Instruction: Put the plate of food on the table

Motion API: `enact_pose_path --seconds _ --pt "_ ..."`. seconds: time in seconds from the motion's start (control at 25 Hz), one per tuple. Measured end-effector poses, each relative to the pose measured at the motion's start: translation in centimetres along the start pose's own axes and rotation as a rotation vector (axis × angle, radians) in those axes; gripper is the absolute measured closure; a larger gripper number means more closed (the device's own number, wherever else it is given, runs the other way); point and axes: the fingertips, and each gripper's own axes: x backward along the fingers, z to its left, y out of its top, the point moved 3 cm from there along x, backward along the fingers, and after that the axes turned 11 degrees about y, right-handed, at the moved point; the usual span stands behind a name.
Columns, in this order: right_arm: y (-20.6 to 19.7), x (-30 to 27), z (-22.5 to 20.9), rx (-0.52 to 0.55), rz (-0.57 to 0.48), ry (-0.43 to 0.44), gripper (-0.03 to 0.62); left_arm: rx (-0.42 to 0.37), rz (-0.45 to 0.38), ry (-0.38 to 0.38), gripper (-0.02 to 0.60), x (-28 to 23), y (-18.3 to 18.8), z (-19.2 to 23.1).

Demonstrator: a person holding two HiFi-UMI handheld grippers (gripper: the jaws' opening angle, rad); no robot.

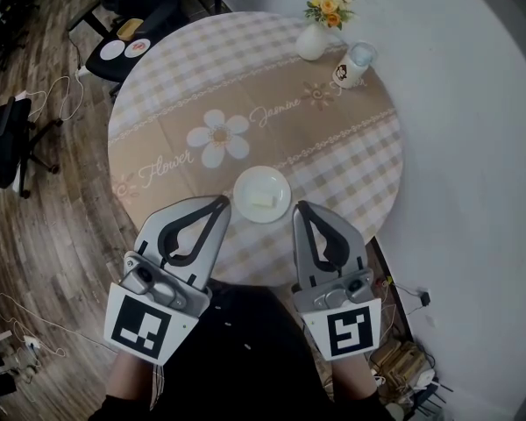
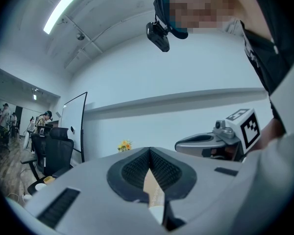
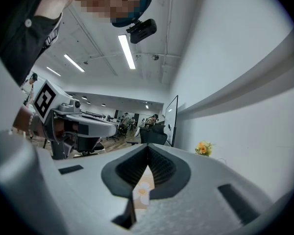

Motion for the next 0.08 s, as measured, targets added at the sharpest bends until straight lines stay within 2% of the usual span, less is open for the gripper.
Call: enact_pose_path --seconds 0.08 --pt "-0.05 0.01 0.05 0.002 0.002 0.001 0.594 0.001 -0.002 -0.002 0.58 -0.02 -0.06 -0.06"
